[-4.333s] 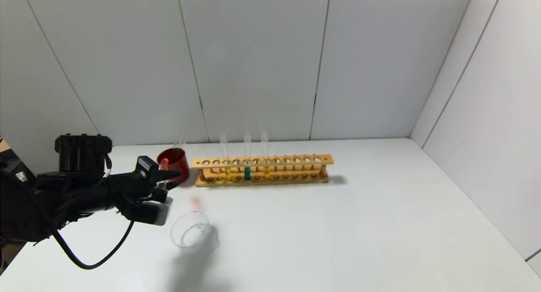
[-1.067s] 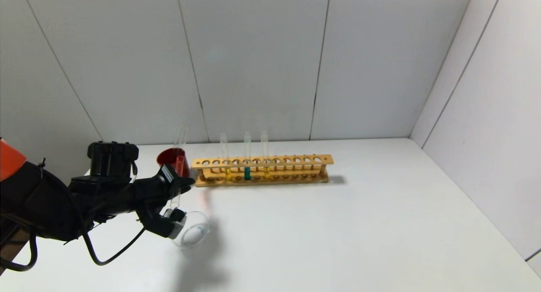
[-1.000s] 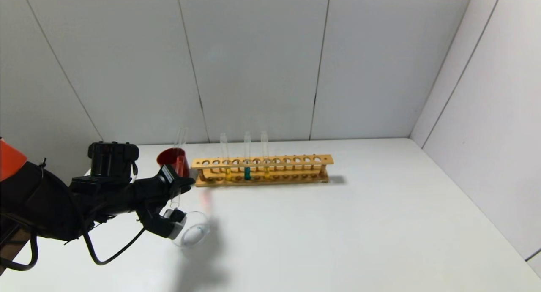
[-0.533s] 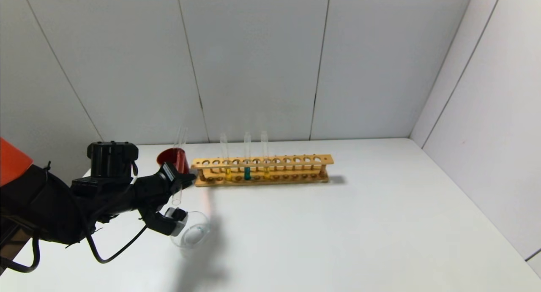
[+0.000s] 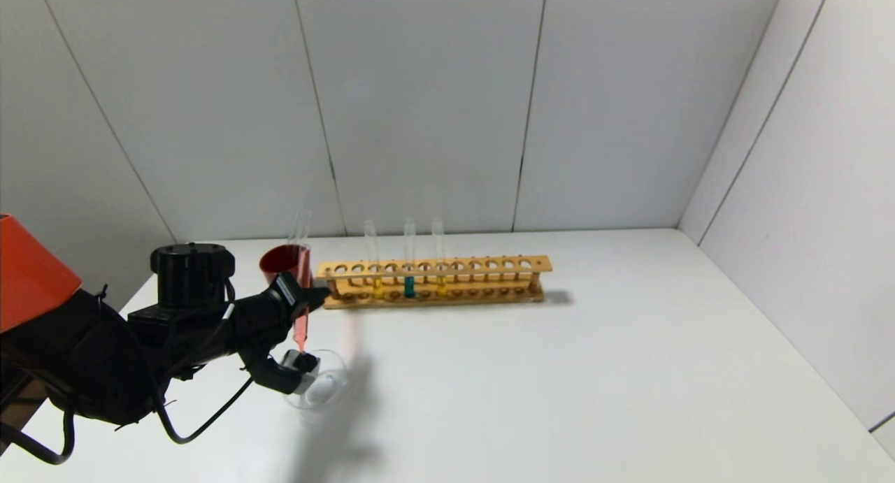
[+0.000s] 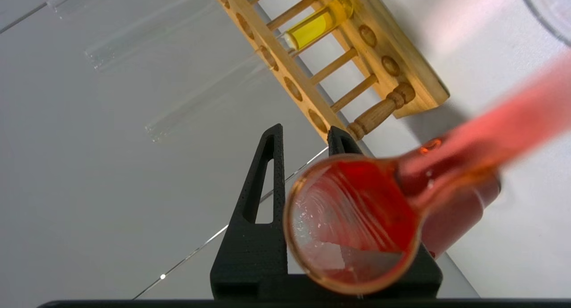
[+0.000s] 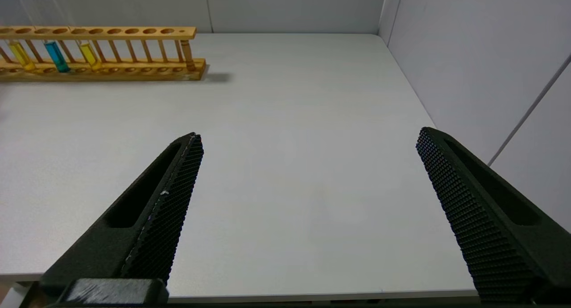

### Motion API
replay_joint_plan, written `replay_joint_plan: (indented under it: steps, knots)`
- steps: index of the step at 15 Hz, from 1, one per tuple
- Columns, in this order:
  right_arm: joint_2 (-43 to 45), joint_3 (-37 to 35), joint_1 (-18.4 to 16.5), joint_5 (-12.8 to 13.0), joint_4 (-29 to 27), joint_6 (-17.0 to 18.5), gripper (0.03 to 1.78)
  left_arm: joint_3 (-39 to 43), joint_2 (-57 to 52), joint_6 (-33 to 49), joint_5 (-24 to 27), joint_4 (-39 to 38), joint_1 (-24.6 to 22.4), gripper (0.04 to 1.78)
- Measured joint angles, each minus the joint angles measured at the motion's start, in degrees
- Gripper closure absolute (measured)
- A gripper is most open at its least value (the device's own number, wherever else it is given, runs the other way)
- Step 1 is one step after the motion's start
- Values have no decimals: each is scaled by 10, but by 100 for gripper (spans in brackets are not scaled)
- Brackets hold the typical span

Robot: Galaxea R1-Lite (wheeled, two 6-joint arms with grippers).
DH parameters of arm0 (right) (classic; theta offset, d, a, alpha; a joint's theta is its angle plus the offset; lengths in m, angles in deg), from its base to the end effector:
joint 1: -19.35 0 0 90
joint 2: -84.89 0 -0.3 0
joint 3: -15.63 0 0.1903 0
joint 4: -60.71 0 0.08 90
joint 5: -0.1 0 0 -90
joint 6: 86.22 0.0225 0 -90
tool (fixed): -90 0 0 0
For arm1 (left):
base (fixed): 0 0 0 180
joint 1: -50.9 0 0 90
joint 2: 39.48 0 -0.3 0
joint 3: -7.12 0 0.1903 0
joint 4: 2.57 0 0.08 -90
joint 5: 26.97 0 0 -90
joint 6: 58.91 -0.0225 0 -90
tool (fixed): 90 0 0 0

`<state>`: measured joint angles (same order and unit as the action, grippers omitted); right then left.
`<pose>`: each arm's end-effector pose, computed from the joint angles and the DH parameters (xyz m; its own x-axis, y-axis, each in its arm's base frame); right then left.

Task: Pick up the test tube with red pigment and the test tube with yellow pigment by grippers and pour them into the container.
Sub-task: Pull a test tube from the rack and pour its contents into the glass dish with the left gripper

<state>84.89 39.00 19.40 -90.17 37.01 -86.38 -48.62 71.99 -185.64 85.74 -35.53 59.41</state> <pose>-0.0228 0.0001 0.0749 1.0000 0.0056 -0.0058 -0.0056 1.0000 -0.0028 0.3052 -0.0544 0.0829 0.7841 -0.5077 -0.3570 0.0146 -0.5600 0.8284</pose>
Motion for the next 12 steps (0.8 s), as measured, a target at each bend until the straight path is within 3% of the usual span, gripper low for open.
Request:
replay_joint_plan:
  steps: [12]
  knots:
    - [0, 0, 0, 0, 0, 0, 6, -9, 10, -1, 2, -2, -11, 145]
